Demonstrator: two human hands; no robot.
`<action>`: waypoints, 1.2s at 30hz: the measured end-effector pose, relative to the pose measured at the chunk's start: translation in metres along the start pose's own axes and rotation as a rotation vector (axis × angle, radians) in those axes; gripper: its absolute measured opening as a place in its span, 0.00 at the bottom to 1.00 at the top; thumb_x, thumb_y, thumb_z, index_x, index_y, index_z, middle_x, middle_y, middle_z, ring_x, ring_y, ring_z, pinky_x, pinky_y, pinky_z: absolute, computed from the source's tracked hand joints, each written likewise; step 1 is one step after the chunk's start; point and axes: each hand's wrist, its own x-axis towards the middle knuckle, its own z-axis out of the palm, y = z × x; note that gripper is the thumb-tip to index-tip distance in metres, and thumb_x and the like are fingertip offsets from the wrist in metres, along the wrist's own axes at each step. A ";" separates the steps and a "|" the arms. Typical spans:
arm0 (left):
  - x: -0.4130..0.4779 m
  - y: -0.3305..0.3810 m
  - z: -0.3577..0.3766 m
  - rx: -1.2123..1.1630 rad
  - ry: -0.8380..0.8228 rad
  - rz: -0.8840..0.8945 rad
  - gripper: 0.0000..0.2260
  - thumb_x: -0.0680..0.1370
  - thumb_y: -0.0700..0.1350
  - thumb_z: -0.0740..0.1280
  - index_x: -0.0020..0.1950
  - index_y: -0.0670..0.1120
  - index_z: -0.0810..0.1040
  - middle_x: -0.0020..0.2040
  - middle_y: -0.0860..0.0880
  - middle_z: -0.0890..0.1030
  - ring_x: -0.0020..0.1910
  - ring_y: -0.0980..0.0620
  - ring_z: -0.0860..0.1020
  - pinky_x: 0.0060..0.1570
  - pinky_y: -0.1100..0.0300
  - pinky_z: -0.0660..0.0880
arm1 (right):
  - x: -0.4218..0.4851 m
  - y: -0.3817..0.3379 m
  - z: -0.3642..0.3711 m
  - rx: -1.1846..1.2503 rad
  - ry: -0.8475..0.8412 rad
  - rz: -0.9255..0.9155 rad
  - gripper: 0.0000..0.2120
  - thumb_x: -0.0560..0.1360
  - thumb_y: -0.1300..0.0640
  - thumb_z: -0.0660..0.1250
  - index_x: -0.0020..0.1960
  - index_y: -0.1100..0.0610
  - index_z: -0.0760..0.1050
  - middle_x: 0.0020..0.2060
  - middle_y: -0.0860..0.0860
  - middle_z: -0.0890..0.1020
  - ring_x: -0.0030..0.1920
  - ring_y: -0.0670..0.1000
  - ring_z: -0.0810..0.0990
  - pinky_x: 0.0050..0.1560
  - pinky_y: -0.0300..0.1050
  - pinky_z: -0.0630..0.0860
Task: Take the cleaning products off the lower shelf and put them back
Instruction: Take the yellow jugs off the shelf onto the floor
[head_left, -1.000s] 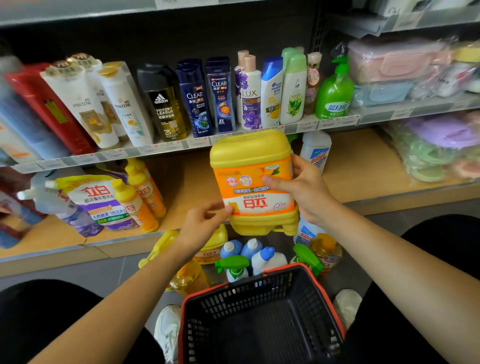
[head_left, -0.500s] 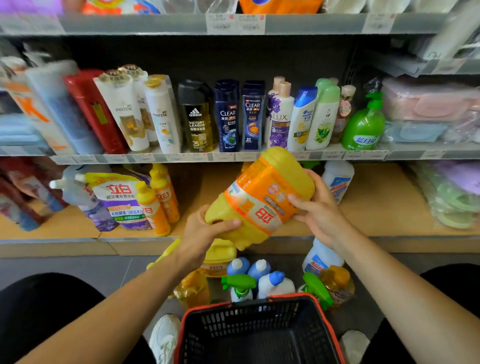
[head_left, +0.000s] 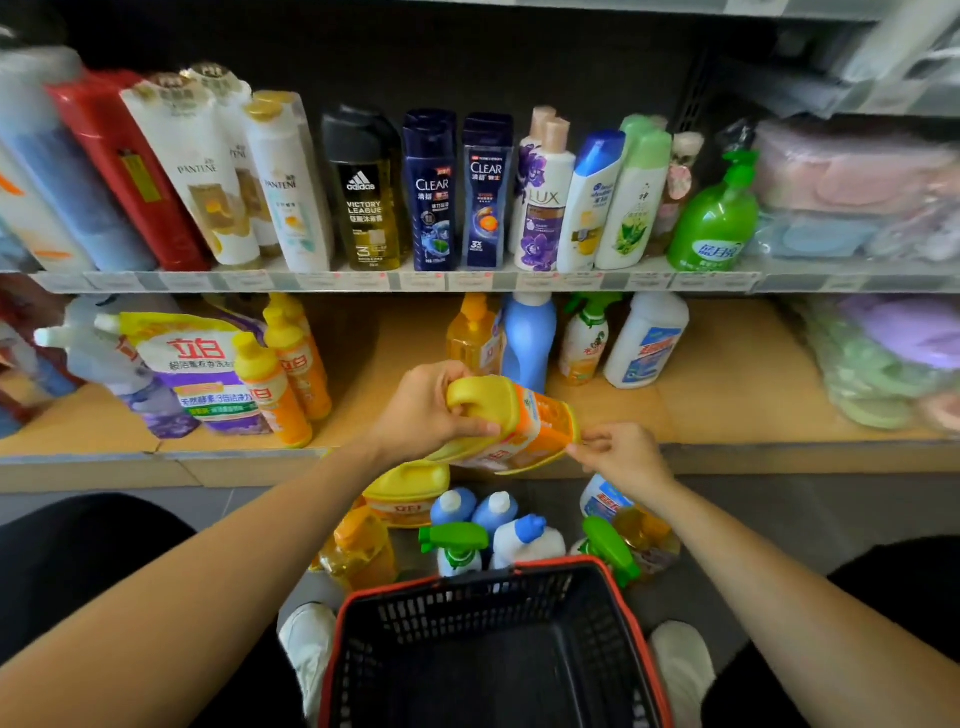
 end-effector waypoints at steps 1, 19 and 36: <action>0.004 -0.001 0.007 0.042 -0.021 0.012 0.20 0.62 0.50 0.85 0.33 0.57 0.73 0.30 0.60 0.76 0.32 0.61 0.72 0.34 0.61 0.69 | -0.003 0.010 0.004 -0.068 -0.020 -0.024 0.05 0.72 0.53 0.77 0.42 0.54 0.83 0.27 0.43 0.81 0.36 0.45 0.82 0.44 0.45 0.79; 0.056 -0.041 0.095 0.360 -0.465 -0.044 0.17 0.76 0.52 0.75 0.51 0.38 0.80 0.47 0.39 0.81 0.48 0.39 0.78 0.48 0.45 0.75 | -0.033 0.110 0.019 -0.311 -0.257 0.141 0.25 0.68 0.55 0.80 0.63 0.54 0.78 0.54 0.52 0.84 0.56 0.51 0.81 0.49 0.37 0.71; 0.043 -0.098 0.169 0.764 -0.669 0.112 0.25 0.80 0.52 0.67 0.77 0.60 0.66 0.71 0.50 0.73 0.70 0.44 0.67 0.68 0.45 0.61 | -0.024 0.121 0.026 -0.184 -0.313 0.181 0.31 0.73 0.55 0.76 0.74 0.54 0.70 0.68 0.55 0.77 0.69 0.54 0.74 0.66 0.46 0.72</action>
